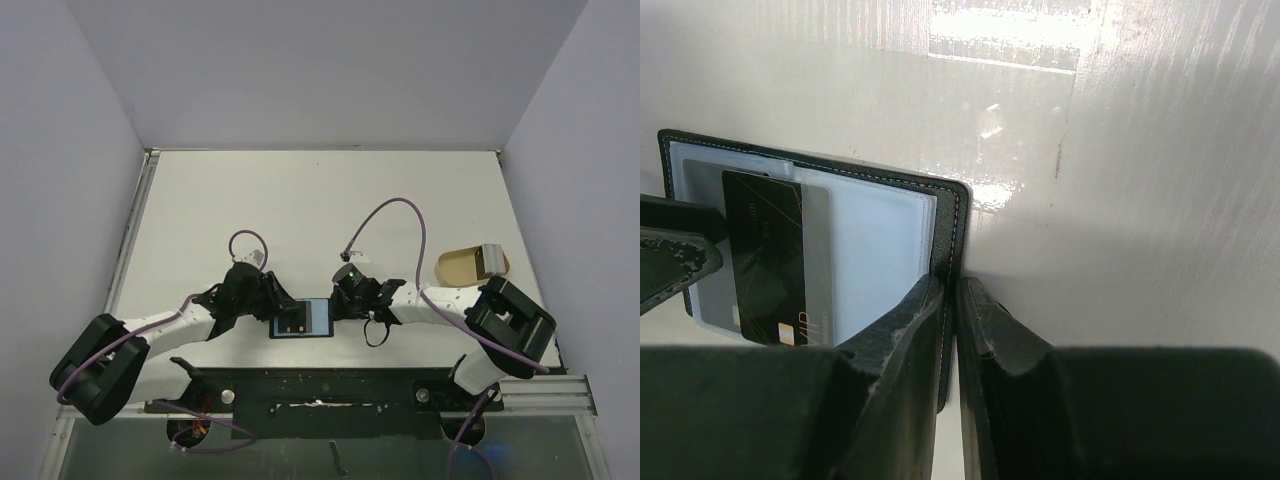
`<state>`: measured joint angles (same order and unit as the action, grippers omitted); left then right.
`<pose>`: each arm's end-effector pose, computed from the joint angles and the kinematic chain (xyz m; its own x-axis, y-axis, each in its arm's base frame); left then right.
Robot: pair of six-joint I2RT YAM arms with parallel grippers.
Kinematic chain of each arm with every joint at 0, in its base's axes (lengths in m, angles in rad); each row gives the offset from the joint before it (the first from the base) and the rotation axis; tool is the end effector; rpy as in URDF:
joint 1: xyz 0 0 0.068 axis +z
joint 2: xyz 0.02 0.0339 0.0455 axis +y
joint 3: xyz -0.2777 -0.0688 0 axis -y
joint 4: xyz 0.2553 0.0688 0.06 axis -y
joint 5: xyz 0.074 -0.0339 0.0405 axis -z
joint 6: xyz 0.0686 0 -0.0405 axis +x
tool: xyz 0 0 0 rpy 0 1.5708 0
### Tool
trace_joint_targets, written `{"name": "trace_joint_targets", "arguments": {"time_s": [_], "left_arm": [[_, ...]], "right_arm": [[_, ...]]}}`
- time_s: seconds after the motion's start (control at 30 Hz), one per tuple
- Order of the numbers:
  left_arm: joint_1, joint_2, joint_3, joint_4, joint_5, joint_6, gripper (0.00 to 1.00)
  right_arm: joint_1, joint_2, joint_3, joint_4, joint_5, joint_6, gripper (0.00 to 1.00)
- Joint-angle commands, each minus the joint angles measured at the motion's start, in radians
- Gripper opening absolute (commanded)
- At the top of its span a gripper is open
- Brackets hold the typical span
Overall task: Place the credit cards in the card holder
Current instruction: Insert the credit card into the card holder.
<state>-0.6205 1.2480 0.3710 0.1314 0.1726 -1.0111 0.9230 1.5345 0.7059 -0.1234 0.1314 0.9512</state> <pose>0.1927 -0.1522 0.1229 -0.8654 -0.4076 -0.2913 -0.1091 0.7209 -0.6844 0.1937 0.2410 0.1277 -0.8917 0.1592 -0.4237 -0.0323 0.9114 0.4103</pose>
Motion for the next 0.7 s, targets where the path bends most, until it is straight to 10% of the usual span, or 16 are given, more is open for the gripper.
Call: {"name": "trace_joint_targets", "arguments": {"time_s": [0.0,0.67], "left_arm": [[-0.022,0.031,0.000,0.052,0.013,-0.009,0.37],[-0.121,0.138,0.027,0.224,0.038,-0.102,0.36]], "right_arm": [[0.014,-0.004,-0.015,-0.058,0.001,-0.005,0.13],[0.020,-0.003,-0.023,-0.036,0.004,0.010,0.13]]}}
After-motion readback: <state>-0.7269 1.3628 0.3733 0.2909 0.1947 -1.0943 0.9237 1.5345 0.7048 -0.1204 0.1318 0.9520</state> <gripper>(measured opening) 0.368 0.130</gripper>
